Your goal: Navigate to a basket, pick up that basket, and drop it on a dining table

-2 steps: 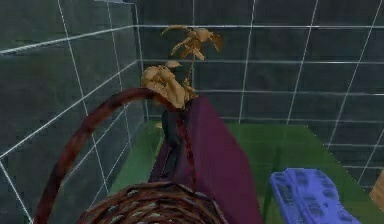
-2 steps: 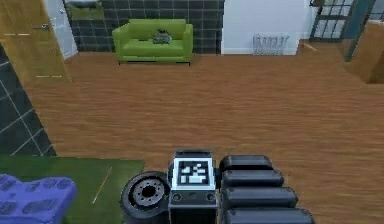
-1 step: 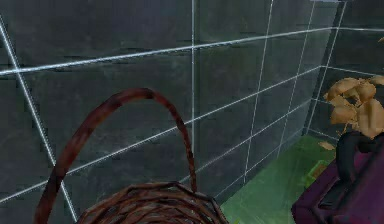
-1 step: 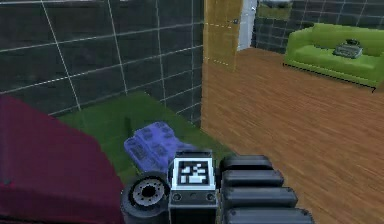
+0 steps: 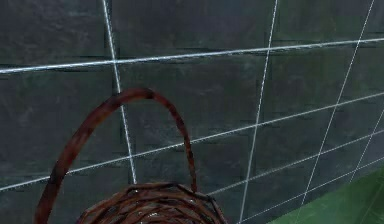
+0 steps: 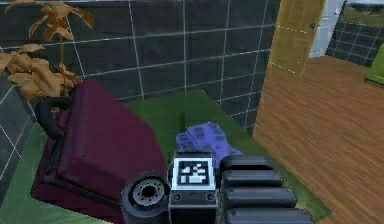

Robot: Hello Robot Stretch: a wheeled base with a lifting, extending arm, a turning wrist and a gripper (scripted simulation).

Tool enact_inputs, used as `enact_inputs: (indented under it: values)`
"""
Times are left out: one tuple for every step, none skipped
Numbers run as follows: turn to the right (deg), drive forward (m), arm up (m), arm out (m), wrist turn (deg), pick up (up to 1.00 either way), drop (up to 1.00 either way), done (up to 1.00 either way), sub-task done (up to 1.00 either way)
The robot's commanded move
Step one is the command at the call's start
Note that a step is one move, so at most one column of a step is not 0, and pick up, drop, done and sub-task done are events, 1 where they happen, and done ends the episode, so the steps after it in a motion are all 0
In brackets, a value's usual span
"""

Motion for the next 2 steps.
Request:
enact_inputs:
  values:
    - [0.0, 0.00, 0.00, 0.42, 0.0, 0.00, 0.00, 0.00, 0.00]
    - [0.0, 0.00, 0.00, 0.00, 45.0, 0.00, 0.00, 0.00, 0.00]
